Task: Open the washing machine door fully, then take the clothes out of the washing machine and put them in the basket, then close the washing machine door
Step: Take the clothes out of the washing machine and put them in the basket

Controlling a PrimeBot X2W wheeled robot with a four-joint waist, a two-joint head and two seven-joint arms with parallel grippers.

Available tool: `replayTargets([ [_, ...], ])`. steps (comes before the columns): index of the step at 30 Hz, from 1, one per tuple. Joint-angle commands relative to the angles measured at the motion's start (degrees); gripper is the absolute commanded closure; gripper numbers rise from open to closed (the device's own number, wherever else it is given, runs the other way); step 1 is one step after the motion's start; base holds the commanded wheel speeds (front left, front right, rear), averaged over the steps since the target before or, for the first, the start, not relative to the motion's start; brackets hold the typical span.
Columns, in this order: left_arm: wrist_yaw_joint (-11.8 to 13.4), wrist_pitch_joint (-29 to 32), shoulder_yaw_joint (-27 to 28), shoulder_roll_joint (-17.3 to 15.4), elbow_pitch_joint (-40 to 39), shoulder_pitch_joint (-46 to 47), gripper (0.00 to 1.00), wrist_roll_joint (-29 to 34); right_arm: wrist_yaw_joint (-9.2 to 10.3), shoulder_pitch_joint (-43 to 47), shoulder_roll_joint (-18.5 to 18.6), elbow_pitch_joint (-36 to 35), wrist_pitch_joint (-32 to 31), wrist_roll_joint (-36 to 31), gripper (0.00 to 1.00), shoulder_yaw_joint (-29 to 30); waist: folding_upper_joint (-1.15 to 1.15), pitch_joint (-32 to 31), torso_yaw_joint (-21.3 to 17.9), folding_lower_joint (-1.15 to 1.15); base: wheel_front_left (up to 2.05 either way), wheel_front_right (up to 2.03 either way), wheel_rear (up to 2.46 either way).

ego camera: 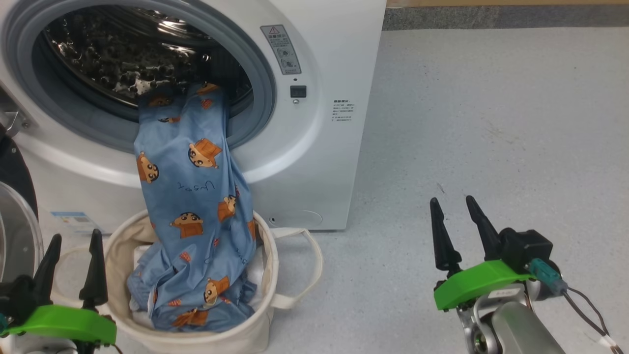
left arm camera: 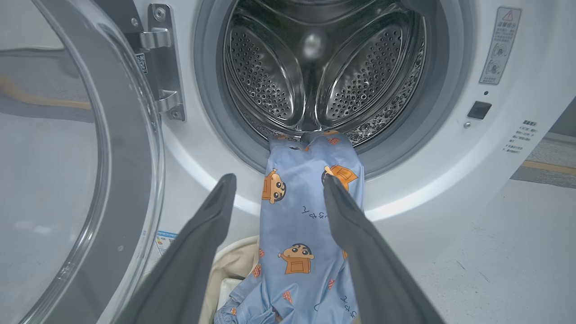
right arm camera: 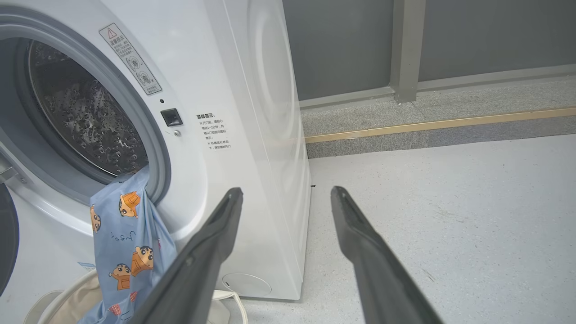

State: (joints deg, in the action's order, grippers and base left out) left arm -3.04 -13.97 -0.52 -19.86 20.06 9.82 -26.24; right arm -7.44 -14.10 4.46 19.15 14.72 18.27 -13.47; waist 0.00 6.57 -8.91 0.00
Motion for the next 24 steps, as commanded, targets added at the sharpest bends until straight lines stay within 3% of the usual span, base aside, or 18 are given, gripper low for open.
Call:
replayTargets([
  [1, 0.08, -0.49, 2.1, -2.06, -1.25, 2.67, 0.0, 0.26, -0.05, -1.28, -0.21, -1.8, 0.28, 0.13, 0.0, -1.21, 0.0, -0.2, -0.02, 0.0, 0.0, 0.0, 0.0],
  [16, 0.5, -0.17, -0.01, -2.15, 0.04, 3.77, 0.0, 1.76, -0.05, -1.27, 0.14, -1.67, 0.28, 0.15, 0.0, -1.38, 0.0, -0.11, -0.08, 0.0, 0.0, 0.0, 0.0],
  [24, -0.25, 7.85, -5.65, -2.27, 3.12, 13.85, 0.0, 4.5, -0.05, -2.19, 0.28, -1.92, 0.28, -0.16, 0.0, -1.04, 0.0, 2.27, -0.23, 0.0, 0.0, 0.0, 0.0],
])
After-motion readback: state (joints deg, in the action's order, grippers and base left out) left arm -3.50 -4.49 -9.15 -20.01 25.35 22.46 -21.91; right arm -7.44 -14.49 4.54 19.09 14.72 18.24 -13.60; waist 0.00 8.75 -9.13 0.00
